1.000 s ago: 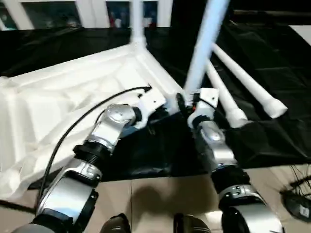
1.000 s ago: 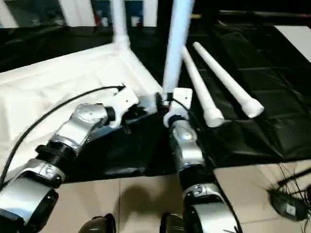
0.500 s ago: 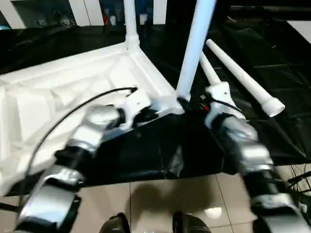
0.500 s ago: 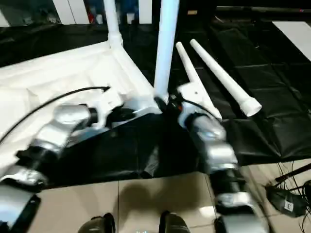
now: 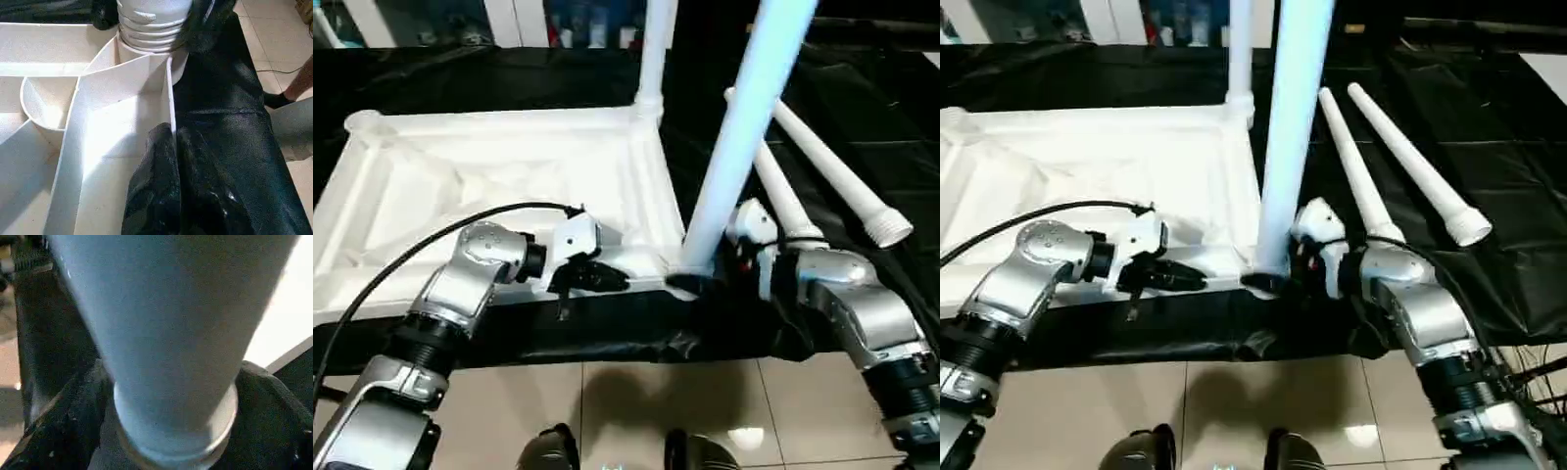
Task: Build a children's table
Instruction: Rotate leg to tighten
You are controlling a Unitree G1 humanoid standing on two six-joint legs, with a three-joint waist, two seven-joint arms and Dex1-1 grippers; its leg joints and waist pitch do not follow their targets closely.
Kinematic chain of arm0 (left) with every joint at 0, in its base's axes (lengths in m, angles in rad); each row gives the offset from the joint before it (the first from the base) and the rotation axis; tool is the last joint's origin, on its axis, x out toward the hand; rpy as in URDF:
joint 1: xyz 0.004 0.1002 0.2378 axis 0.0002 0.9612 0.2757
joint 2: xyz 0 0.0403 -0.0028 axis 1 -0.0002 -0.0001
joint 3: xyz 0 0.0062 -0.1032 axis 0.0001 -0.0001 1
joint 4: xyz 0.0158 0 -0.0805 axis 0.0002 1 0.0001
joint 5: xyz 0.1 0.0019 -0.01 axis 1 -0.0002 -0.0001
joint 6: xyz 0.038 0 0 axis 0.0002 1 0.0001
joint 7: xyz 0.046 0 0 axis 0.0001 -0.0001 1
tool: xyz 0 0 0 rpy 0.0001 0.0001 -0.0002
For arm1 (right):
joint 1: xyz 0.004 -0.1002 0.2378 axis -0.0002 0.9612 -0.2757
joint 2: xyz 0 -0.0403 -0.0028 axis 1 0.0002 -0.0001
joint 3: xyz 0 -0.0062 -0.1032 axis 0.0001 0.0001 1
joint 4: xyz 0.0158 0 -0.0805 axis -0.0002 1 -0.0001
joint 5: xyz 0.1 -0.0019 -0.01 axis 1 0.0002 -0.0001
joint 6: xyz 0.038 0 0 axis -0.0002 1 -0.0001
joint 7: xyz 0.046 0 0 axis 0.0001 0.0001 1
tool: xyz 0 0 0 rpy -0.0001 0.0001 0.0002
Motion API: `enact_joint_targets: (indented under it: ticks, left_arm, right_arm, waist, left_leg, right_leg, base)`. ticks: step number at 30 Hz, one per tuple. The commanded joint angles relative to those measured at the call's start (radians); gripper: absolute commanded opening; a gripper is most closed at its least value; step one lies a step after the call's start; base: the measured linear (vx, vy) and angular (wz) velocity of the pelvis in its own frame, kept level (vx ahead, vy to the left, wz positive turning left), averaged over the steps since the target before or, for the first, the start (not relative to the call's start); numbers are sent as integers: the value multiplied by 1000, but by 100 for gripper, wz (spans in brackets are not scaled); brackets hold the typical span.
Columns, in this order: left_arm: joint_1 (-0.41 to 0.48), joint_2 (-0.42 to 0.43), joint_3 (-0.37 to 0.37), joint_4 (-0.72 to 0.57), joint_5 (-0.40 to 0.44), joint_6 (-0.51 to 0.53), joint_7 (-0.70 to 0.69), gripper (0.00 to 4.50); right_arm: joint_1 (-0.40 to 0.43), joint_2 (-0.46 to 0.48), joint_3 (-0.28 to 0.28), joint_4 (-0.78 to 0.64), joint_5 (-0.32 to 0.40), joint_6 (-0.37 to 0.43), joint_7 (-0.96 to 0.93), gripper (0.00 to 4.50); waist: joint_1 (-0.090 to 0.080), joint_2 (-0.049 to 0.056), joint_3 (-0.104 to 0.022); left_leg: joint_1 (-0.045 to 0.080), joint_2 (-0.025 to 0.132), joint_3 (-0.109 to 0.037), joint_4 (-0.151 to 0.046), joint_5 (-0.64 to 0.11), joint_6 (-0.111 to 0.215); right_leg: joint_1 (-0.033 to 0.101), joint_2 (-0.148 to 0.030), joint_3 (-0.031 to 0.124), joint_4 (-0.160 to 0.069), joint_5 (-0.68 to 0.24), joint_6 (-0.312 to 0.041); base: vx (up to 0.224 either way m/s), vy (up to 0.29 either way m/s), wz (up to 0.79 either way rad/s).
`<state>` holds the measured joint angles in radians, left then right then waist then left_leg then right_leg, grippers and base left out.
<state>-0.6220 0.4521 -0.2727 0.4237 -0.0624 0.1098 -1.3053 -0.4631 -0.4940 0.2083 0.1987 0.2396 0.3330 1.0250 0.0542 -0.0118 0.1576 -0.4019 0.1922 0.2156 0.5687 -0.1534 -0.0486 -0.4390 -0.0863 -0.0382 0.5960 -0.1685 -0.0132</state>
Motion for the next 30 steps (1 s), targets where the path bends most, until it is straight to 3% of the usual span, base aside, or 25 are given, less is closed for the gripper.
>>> enact_joint_targets:
  ticks: [1, 10, 22, 30]
  left_arm:
    - [-14, -9, -10, -19, -22, -16, -25, 0]
    - [-13, -3, -3, -30, -19, -9, -26, 0]
    - [-9, -1, -7, -27, -24, -9, -26, 0]
    - [-6, -6, -7, -27, -27, -8, -23, 0]
  right_arm:
    - [-5, -10, 34, -4, -21, -12, 15, 389]
    - [-22, 7, 25, 23, -25, -26, 7, 389]
    - [-9, 30, 13, 41, -20, -57, 3, 282]
    - [11, 51, 5, 47, -16, -70, -10, 275]
  waist:
    - [-2, -7, -75]
    - [-4, -9, -75]
    - [-4, -7, -75]
    - [-5, -6, -75]
  left_leg:
    - [33, 39, -16, -58, -144, 100]
    - [31, 38, -16, -54, -118, 118]
    - [31, 38, -16, -53, -115, 121]
    - [31, 38, -16, -53, -121, 118]
  right_leg:
    - [55, -50, 42, -50, -98, -262]
    - [57, -48, 41, -46, -64, -270]
    - [58, -48, 40, -44, -51, -277]
    - [58, -48, 40, -44, -54, -279]
  base:
    - [0, 0, 0]
    - [0, 0, 0]
    - [0, 0, 0]
    - [0, 0, 0]
